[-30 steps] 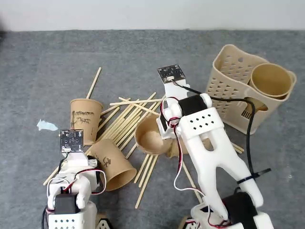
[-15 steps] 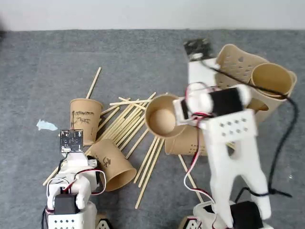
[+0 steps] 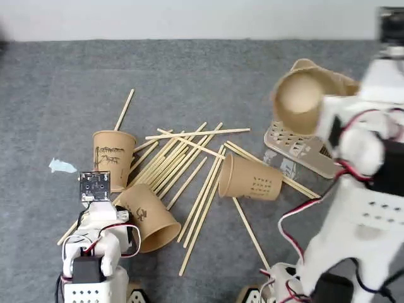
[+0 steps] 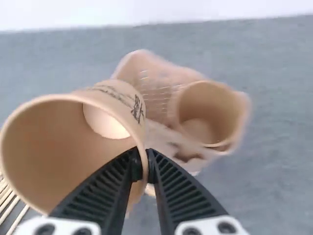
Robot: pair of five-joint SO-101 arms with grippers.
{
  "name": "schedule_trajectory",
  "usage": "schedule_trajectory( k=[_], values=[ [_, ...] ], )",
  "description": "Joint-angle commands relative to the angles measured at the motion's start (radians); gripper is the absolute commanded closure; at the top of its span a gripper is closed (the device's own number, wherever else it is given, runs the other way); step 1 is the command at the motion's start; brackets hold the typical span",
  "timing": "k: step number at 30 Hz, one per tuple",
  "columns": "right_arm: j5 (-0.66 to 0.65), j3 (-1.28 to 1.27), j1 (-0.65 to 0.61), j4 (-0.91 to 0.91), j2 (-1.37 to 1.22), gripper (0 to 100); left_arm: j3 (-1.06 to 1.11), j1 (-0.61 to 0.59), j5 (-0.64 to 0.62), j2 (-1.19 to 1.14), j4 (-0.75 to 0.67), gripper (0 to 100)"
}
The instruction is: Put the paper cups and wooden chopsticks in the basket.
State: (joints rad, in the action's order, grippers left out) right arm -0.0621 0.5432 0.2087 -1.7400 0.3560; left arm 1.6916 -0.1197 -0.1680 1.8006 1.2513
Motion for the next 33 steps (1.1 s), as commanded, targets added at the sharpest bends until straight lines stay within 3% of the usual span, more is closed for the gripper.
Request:
schedule_trajectory(
  k=[1, 9, 20, 26, 33],
  values=[
    [-0.015, 0.054, 0.116, 0.071, 0.021, 99.1, -0.008, 0.003, -0.005, 0.011, 0.005, 99],
    [-0.011, 0.054, 0.237, 0.148, -0.15, 99.1, -0.008, 0.003, -0.005, 0.011, 0.005, 99],
    [-0.015, 0.06, 0.257, 0.16, -0.298, 98.6, -0.008, 0.003, -0.005, 0.011, 0.005, 99],
    [0.043, 0.109, 0.252, 0.162, -0.292, 82.7, -0.008, 0.003, -0.005, 0.011, 0.005, 99],
    [0.075, 0.244, 0.223, 0.157, -0.292, 82.4, -0.008, 0.003, -0.005, 0.011, 0.005, 99]
  ],
)
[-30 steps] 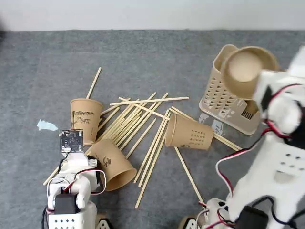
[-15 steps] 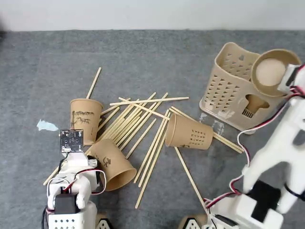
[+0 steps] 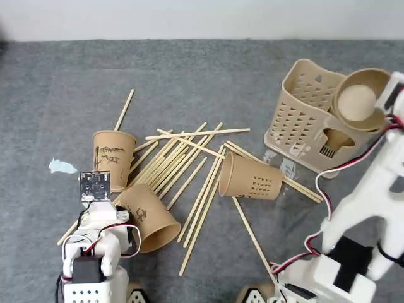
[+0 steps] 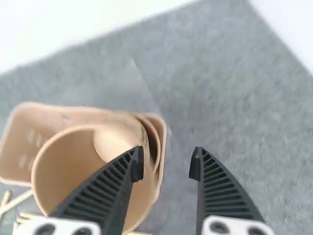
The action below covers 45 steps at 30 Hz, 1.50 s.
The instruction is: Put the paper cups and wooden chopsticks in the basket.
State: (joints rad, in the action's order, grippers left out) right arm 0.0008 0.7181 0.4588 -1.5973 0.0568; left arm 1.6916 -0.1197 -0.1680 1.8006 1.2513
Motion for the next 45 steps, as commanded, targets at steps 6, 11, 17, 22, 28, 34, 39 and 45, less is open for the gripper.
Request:
schedule_trajectory(
  k=[6, 11, 17, 22, 28, 34, 39, 45],
  values=[
    [0.014, 0.069, -0.071, 0.007, -0.002, 82.8, -0.008, 0.003, -0.005, 0.011, 0.005, 99],
    [0.008, 0.064, -0.073, 0.097, -0.051, 95.4, -0.008, 0.003, -0.005, 0.011, 0.005, 99],
    [0.006, 0.064, -0.058, 0.229, -0.163, 98.4, -0.008, 0.003, -0.005, 0.011, 0.005, 99],
    [0.006, 0.064, -0.054, 0.236, -0.142, 97.9, -0.008, 0.003, -0.005, 0.011, 0.005, 99],
    [0.005, 0.064, -0.054, 0.16, -0.018, 97.3, -0.008, 0.003, -0.005, 0.011, 0.005, 99],
    [0.005, 0.064, -0.093, -0.027, 0.071, 85.3, -0.008, 0.003, -0.005, 0.011, 0.005, 99],
    [-0.061, 0.009, -0.237, -0.197, 0.093, 89.3, -0.008, 0.003, -0.005, 0.011, 0.005, 99],
    [-0.061, -0.245, -0.374, -0.199, 0.104, 90.9, -0.008, 0.003, -0.005, 0.011, 0.005, 99]
  ],
)
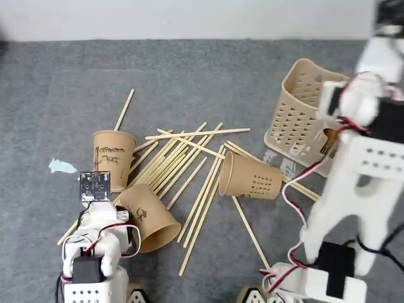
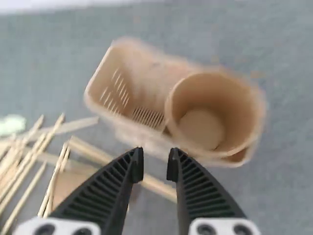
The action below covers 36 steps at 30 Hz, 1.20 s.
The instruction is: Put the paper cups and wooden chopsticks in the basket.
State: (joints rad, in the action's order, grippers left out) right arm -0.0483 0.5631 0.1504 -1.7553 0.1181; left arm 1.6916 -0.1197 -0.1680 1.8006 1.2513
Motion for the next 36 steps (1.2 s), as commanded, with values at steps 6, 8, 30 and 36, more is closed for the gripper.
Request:
schedule_trajectory(
  k=[6, 8, 30, 36],
  values=[
    [-0.009, -0.295, -0.26, -0.039, 0.039, 90.8, -0.008, 0.003, -0.005, 0.011, 0.005, 99],
    [-0.008, -0.334, -0.326, -0.039, 0.039, 90.8, -0.008, 0.003, -0.005, 0.011, 0.005, 99],
    [0.092, -0.25, -0.582, -0.038, -0.351, 84.7, -0.008, 0.003, -0.005, 0.011, 0.005, 99],
    [0.091, -0.242, -0.544, -0.039, -0.404, 84.7, -0.008, 0.003, -0.005, 0.011, 0.005, 99]
  ],
)
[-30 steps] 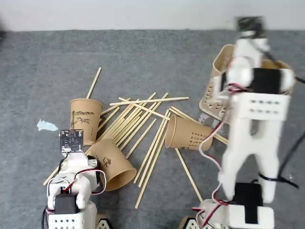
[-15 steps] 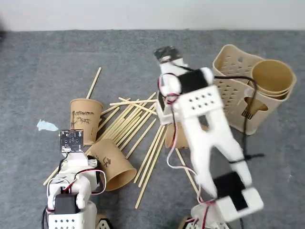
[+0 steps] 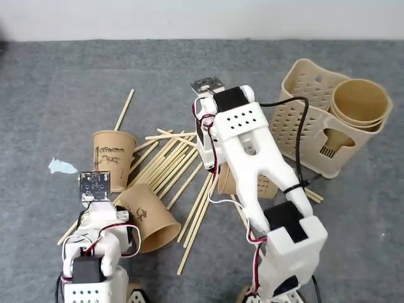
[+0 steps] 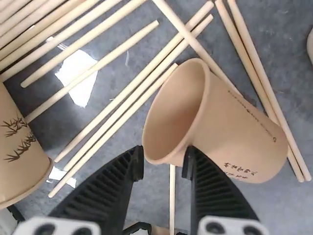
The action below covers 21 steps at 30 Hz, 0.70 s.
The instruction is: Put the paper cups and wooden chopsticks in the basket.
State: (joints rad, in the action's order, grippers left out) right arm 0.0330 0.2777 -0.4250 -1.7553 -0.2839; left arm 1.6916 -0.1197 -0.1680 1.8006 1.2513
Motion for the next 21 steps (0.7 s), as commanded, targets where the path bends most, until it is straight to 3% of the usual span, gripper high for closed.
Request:
schedule_trajectory(
  k=[1, 8, 21],
  values=[
    [0.009, 0.043, 0.044, -0.039, -0.01, 84.8, -0.008, 0.003, -0.005, 0.011, 0.005, 99],
    [-0.023, 0.043, 0.13, -0.041, -0.019, 97.2, -0.008, 0.003, -0.005, 0.011, 0.005, 99],
    [-0.072, 0.044, 0.174, -0.042, 0.085, 99.1, -0.008, 0.003, -0.005, 0.011, 0.005, 99]
  ],
)
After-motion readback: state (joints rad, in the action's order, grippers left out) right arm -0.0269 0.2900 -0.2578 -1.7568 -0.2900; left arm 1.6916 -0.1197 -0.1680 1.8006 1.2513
